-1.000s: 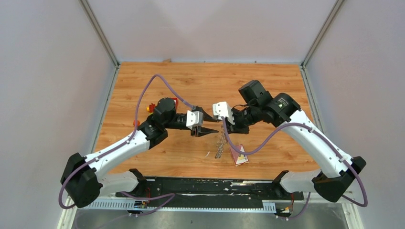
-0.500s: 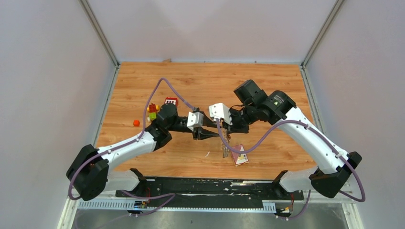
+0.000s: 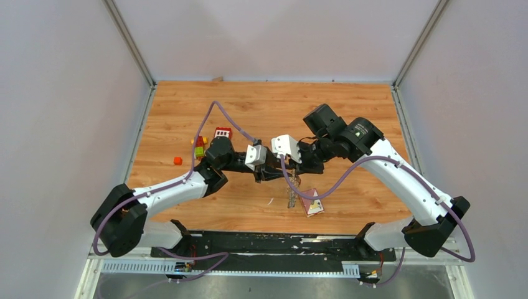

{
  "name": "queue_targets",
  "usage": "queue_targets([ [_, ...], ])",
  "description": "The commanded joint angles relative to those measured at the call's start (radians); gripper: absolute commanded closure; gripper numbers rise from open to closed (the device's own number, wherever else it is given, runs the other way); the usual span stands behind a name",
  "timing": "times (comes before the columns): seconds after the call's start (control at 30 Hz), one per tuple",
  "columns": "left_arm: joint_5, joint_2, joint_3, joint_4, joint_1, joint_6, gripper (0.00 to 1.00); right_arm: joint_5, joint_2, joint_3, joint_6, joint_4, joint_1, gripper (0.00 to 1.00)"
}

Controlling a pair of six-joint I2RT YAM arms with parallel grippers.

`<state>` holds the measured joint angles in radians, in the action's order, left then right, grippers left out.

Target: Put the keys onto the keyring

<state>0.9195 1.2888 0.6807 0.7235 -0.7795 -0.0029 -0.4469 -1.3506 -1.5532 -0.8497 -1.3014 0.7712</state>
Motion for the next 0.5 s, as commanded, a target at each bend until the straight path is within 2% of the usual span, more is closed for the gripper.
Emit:
queue_targets([
  [0.0, 0.007, 0.011, 0.007, 0.044, -0.007, -0.020, 0.70, -0.015, 0.021, -0.035, 0.009, 0.023, 0.006, 1.00],
  [0.1, 0.007, 0.013, 0.008, 0.037, -0.010, -0.018, 0.74, -0.018, 0.023, -0.030, 0.012, 0.028, 0.005, 1.00],
  [0.47, -0.004, 0.024, 0.011, 0.045, -0.018, -0.028, 0.77, -0.028, 0.030, -0.017, 0.018, 0.043, 0.005, 1.00],
])
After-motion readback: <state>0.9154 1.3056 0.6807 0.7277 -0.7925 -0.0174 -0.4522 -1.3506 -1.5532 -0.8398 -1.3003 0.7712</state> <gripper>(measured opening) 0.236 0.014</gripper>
